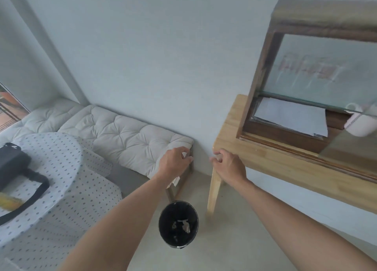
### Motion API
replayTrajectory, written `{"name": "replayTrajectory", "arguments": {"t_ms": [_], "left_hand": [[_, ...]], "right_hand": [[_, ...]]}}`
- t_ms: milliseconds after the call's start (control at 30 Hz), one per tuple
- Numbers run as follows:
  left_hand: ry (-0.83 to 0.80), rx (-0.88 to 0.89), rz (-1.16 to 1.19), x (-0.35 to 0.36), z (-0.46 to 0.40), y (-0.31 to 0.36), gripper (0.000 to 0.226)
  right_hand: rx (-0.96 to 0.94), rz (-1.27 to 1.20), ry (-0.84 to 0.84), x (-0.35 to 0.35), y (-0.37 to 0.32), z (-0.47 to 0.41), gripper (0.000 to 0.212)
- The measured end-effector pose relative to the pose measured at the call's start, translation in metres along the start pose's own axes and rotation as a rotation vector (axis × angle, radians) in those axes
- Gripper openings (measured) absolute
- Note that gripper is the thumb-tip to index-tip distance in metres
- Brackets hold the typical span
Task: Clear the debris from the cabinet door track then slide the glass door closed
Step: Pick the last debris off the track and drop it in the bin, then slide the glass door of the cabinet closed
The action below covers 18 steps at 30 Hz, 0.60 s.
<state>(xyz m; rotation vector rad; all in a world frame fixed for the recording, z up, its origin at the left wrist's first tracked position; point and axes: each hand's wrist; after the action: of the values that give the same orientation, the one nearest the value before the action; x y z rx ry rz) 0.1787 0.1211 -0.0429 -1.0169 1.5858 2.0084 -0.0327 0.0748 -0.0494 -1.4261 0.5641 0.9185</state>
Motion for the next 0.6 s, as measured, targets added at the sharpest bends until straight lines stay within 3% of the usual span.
{"name": "replayTrajectory", "arguments": {"t_ms": [267, 600], "left_hand": [[-0.012, 0.177, -0.055, -0.004, -0.011, 0.088, 0.038], [-0.058, 0.365, -0.069, 0.041, -0.001, 0.183, 0.039]], "right_hand": [[0.074, 0.005, 0.203, -0.091, 0.026, 0.02, 0.033], [0.224, -0.003, 0.387, -0.175, 0.088, 0.064, 0.034]]}}
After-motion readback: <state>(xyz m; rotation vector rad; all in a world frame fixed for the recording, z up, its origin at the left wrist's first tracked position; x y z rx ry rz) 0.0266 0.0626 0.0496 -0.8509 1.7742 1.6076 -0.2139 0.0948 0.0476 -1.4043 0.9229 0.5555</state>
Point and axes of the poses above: each hand's wrist, its own z-axis away from the middle knuckle, its own x-axis out of the palm, y = z × x, and after that the axes turned 5 degrees about z, right-handed
